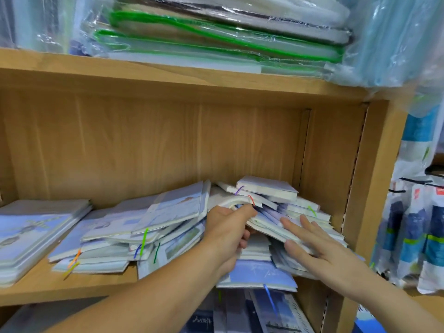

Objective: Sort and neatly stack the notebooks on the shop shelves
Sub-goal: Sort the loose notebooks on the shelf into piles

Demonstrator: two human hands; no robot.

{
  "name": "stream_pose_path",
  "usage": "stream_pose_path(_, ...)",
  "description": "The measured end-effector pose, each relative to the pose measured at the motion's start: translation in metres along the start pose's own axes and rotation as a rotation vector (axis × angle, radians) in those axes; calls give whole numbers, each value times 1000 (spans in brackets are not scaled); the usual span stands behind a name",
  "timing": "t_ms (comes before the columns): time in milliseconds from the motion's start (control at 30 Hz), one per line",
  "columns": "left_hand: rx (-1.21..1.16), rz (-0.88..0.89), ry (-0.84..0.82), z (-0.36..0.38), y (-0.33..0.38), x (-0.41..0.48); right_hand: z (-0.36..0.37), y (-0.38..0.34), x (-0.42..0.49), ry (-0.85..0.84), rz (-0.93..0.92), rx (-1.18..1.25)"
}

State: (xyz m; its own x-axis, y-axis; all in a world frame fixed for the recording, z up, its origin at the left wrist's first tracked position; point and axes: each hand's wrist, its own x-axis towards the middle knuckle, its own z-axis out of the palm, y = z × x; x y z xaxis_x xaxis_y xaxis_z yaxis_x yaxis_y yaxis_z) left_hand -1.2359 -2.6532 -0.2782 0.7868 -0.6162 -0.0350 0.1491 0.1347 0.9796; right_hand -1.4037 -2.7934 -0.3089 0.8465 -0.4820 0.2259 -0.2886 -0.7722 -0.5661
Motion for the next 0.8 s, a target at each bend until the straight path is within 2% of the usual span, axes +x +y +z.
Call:
stream_pose_path(133,97,-11,-229,-23,5,-7,-10,-13,-4,-51,36,24)
stream_pose_path(200,291,-62,-284,-36,10,-10,-10,-19,-3,-34,60,-253)
stream_pose_path(267,469,-28,-322,-51,15,-10,-5,-30,-2,70,4,-555)
stream_pose_path(333,656,138,-292,-65,19,-10,3,-45,-2,156,-92,-615)
stream_pose_path(400,1006,499,-175,-79,20,-10,15,-54,-1,183,-176,-577)
stream_pose_path(467,1317,771,-154,-91,14,-15,24,-60,-1,189,-200,-606)
stream_pose_path(533,1501,809,-212,-101,0,-17,29,-66,0,206,-223,-704)
stream_pose_path(633,1569,874,-198,-106,-17,-13,34,-66,2,244,-269,-759)
stream_pose_path(700,1508,911,-173,-108,-18,-6,35,-67,6,280,-243,-765)
stream_pose_path(800,1413,866,-184,-111,-19,6,28,-74,16,341,-209,-638)
